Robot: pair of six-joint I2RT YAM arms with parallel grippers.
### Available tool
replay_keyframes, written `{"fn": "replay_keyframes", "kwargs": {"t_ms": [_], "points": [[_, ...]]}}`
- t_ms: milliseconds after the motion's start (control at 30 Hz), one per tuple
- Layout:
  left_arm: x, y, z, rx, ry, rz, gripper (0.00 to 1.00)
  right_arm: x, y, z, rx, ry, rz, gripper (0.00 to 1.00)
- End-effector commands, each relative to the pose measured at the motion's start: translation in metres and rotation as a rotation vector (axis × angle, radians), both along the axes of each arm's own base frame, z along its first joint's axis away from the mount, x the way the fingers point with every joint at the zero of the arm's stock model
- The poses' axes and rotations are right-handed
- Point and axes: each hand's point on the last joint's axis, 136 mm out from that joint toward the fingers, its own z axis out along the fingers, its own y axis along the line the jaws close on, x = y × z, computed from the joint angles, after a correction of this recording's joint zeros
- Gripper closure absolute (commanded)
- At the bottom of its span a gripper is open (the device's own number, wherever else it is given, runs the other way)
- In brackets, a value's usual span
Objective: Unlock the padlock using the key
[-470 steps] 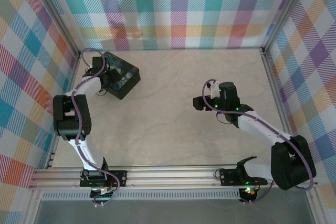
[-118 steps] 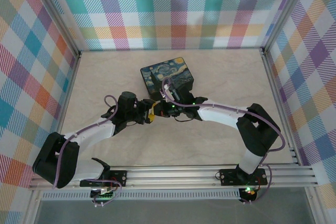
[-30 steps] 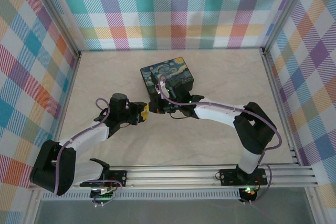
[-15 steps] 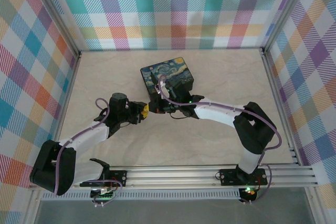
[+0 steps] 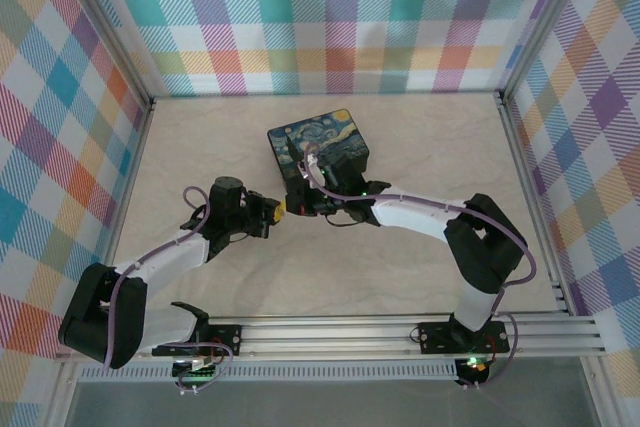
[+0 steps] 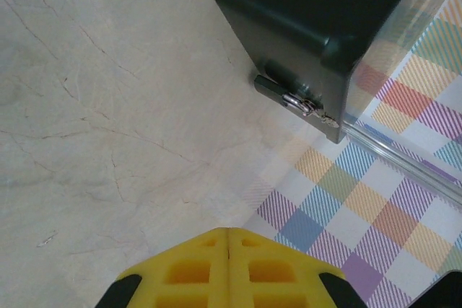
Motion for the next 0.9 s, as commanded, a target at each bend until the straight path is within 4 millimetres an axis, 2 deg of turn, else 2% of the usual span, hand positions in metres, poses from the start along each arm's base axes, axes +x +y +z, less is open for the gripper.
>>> {"fn": "replay_keyframes", "kwargs": {"t_ms": [0, 200, 267, 333, 467, 633, 867], "points": [[0.003, -0.004, 0.009, -0.007, -0.017, -0.037, 1.00, 0.004, -0.001, 0.001, 0.026, -0.025, 0.005, 0.94], [0.001, 0.000, 0.005, 0.013, -0.010, -0.040, 0.99, 0.006, -0.007, 0.000, 0.027, -0.015, -0.008, 0.94], [0.000, 0.000, 0.005, 0.012, -0.006, -0.041, 0.80, 0.007, -0.007, 0.001, 0.043, -0.016, -0.012, 0.94], [-0.001, 0.000, 0.004, 0.009, -0.001, -0.042, 0.67, 0.008, -0.006, 0.004, 0.063, -0.025, -0.009, 0.94], [0.001, -0.001, 0.009, 0.000, -0.008, -0.037, 0.53, 0.007, 0.005, 0.018, 0.118, -0.049, 0.028, 0.94], [0.004, -0.002, 0.012, -0.007, -0.014, -0.034, 0.54, 0.004, 0.017, 0.024, 0.140, -0.061, 0.054, 0.94], [0.006, -0.002, 0.015, -0.034, -0.015, -0.009, 0.61, 0.002, 0.019, 0.015, 0.134, -0.046, 0.061, 0.94]]}}
